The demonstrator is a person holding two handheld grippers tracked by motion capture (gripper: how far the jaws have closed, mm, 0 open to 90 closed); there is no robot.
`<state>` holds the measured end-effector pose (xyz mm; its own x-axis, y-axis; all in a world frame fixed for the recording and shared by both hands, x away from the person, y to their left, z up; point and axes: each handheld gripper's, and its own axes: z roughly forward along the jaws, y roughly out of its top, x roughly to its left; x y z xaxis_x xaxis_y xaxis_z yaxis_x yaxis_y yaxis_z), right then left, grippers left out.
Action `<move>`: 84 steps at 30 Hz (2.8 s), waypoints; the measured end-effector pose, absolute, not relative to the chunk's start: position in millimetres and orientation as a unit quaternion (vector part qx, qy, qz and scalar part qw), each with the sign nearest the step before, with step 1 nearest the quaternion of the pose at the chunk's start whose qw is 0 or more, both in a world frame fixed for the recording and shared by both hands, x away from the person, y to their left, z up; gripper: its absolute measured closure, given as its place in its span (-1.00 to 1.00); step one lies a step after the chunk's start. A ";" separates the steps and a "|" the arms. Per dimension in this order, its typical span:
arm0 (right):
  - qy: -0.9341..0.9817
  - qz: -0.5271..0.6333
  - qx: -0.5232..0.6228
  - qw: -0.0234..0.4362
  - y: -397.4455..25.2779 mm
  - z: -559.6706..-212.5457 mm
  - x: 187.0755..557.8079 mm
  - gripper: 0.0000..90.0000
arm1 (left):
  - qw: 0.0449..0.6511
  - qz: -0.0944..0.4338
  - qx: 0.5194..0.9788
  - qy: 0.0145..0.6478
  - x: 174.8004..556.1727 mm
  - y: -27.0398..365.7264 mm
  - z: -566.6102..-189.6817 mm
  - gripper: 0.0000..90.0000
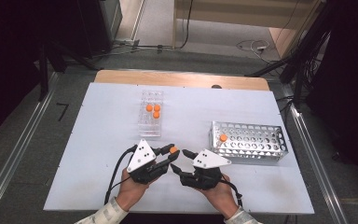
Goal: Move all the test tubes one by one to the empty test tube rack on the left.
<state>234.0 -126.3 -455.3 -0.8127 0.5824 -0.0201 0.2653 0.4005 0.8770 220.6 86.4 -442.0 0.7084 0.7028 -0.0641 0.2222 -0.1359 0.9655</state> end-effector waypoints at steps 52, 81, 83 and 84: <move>0.774 0.461 0.372 0.224 -242.3 -456.1 224.7 -0.47 | 0.566 0.310 0.632 0.428 299.4 145.9 -395.7 0.55; 0.774 0.462 0.372 0.221 -244.0 -456.5 223.8 -0.46 | 0.527 0.307 0.650 0.454 323.2 136.3 -423.7 0.55; 0.774 0.462 0.372 0.221 -244.0 -456.6 224.0 -0.46 | 0.525 0.305 0.649 0.458 323.8 136.7 -425.8 0.54; 0.774 0.462 0.374 0.220 -243.9 -456.7 223.9 -0.46 | 0.525 0.302 0.649 0.460 324.2 137.0 -426.7 0.54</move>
